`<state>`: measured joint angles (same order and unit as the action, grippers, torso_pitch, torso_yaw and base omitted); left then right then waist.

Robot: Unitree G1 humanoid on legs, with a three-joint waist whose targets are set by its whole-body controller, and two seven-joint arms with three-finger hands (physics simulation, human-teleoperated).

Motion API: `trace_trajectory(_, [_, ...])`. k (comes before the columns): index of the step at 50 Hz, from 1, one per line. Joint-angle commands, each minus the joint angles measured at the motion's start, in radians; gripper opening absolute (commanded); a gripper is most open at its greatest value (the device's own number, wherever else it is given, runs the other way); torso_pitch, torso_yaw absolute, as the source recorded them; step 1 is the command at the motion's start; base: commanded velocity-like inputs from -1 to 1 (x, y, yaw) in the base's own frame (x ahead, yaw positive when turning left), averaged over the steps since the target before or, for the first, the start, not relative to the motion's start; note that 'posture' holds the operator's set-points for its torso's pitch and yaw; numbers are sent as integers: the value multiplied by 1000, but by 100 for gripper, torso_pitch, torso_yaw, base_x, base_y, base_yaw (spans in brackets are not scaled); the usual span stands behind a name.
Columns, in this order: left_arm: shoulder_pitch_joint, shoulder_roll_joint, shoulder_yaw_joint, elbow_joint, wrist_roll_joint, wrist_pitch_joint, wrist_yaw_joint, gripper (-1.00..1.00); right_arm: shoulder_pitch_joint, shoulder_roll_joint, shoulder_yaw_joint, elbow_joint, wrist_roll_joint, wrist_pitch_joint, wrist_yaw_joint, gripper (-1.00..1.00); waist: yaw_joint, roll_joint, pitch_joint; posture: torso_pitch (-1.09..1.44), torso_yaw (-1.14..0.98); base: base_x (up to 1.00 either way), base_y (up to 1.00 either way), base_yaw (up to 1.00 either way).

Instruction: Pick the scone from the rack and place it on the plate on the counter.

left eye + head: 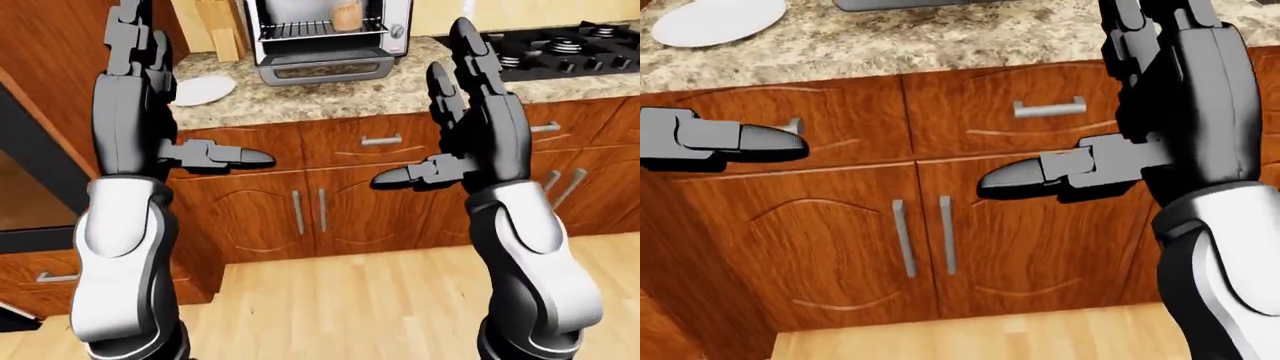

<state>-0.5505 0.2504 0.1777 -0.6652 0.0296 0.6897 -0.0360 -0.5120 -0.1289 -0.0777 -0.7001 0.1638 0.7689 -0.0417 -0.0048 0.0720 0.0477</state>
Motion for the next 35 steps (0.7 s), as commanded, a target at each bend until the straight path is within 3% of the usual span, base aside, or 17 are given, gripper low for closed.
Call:
trace_trajectory(1, [-57,2,-11,-28,-4,-2,-7,100,-39,-9,-21,-20,-4,-43,0,100,-4,-7,-16,0,0,24,66,0])
trace_trajectory(5, [-81,-3,-41,-50,8,30,-31,100,-64,-9,-13,-17,-7,-41,0,100,1,-56,-7,0,0,24,59,0])
trace_trajectory(8, [-82,-17,-51,-71,16,37,-48,100,-75,-8,-5,-18,-15,-48,5,100,-7,-36,-17,0,0,31,28,0])
trace_trajectory(10, [-81,-20,-53,-66,27,26,-55,100,-81,-5,-4,-19,-17,-48,7,100,-13,-33,-5,0,0,47,28,0])
trace_trajectory(13, [-71,-26,-51,-68,32,20,-62,100,-76,2,0,-22,-19,-56,6,100,-14,-38,0,0,0,51,28,0])
trace_trajectory(19, [-56,-36,-49,-71,42,5,-68,100,-70,13,5,-34,-11,-67,8,100,-5,-41,-12,0,0,50,26,0])
trace_trajectory(22, [-50,-40,-56,-61,50,-8,-67,100,-82,21,-2,-35,4,-72,2,100,-12,-17,5,0,0,49,0,0])
trace_trajectory(25, [-49,-40,-51,-65,53,-6,-71,100,-82,14,-2,-44,9,-69,-4,100,-10,-14,11,0,0,46,0,0])
trace_trajectory(27, [-48,-42,-51,-62,54,-12,-70,100,-83,10,10,-54,8,-69,-2,100,-9,14,17,0,0,43,0,0])
trace_trajectory(29, [-44,-42,-51,-59,56,-18,-70,100,-91,9,6,-59,10,-61,-3,100,-4,23,12,0,0,21,0,0])
trace_trajectory(31, [-43,-41,-52,-56,59,-21,-71,100,-104,10,-5,-64,19,-59,-15,100,-19,-17,-13,0,0,0,0,0])
trace_trajectory(32, [-43,-41,-52,-56,60,-21,-71,100,-107,9,-7,-67,25,-56,-17,100,-22,-61,4,0,0,0,0,0])
trace_trajectory(33, [-43,-41,-53,-58,61,-19,-72,100,-112,6,-7,-70,28,-52,-21,100,-5,-73,40,0,0,0,0,0])
trace_trajectory(34, [-45,-43,-51,-61,59,-16,-72,100,-116,6,-9,-75,35,-49,-26,100,-13,-70,2,0,0,0,0,0])
trace_trajectory(35, [-44,-42,-52,-61,60,-17,-72,100,-119,4,-9,-77,38,-47,-28,100,-10,-70,3,0,0,0,0,0])
